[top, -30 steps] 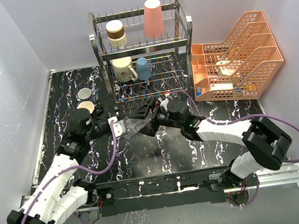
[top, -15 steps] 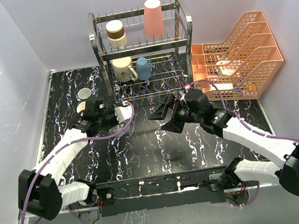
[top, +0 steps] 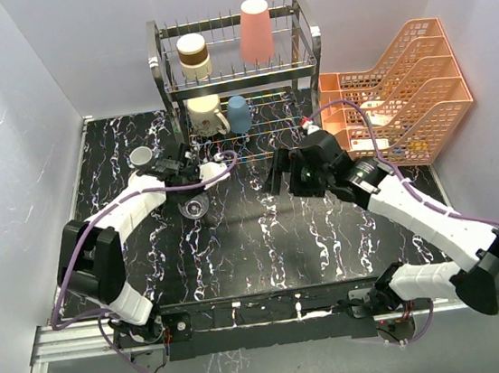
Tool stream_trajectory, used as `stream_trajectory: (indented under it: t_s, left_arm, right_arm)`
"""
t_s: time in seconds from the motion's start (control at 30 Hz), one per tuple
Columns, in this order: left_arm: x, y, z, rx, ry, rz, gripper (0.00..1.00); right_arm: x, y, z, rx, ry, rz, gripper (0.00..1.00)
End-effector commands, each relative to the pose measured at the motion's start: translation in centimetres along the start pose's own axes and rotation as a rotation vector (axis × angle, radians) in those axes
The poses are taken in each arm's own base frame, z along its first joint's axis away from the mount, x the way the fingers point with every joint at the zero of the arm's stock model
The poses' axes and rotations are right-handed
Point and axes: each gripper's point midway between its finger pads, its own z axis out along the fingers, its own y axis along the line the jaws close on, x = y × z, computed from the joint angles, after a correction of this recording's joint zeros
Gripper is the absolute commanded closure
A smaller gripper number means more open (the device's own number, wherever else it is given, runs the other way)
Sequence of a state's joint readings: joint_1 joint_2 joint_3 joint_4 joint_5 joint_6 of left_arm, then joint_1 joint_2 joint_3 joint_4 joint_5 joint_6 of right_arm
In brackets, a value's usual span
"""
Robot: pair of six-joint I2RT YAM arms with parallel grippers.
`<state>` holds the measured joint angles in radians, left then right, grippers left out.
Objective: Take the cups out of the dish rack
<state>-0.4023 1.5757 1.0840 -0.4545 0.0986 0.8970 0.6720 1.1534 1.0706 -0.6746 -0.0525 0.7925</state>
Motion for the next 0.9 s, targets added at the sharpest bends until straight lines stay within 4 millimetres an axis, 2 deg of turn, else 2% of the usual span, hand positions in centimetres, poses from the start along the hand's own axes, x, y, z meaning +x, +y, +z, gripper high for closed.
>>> stream_trajectory:
  t_s: [0.0, 0.03, 0.1, 0.17, 0.33, 0.4, 0.5, 0.67, 0.77, 0.87]
  left_arm:
    - [-0.7, 2.0, -0.7, -0.036, 0.007, -0.031, 1.0]
    - [-0.7, 2.2, -0.6, -0.038, 0.004, -0.043, 1.0]
    - [-0.6, 2.6, -0.7, -0.033, -0.003, -0.067, 0.86]
    - [-0.7, 3.2, -1.4, -0.035, -0.014, -0.099, 0.77]
    - [-1.2, 4.3, -4.9, -0.021, -0.106, -0.178, 0.51]
    - [-1.2, 3.6, -6.3, 0.013, -0.121, -0.188, 0.41]
    - [-1.9, 2.5, -8.4, 0.056, -0.169, -0.191, 0.36]
    - [-3.1, 0.4, -11.4, 0.118, -0.251, -0.155, 0.29]
    - [-3.3, -1.4, -12.5, 0.162, -0.294, -0.13, 0.27]
    - [-2.6, -3.4, -13.0, 0.196, -0.3, -0.101, 0.25]
  right_arm:
    - [-8.0, 1.0, 1.1, 0.077, -0.264, -0.214, 0.02]
    - [-9.2, 1.2, 1.8, 0.095, -0.292, -0.246, 0.02]
    - [-11.2, 1.7, 3.8, 0.12, -0.33, -0.292, 0.02]
    - [-12.7, 2.2, 6.1, 0.138, -0.353, -0.336, 0.02]
    - [-16.4, 3.1, 9.8, 0.153, -0.477, -0.428, 0.02]
    - [-17.3, 3.0, 11.3, 0.159, -0.516, -0.454, 0.02]
    - [-18.8, 2.8, 13.0, 0.171, -0.579, -0.489, 0.01]
    - [-21.3, 1.1, 16.8, 0.213, -0.678, -0.477, 0.02]
    - [-22.3, 0.3, 19.1, 0.252, -0.692, -0.457, 0.03]
    - [-22.9, -0.4, 20.5, 0.277, -0.727, -0.46, 0.04]
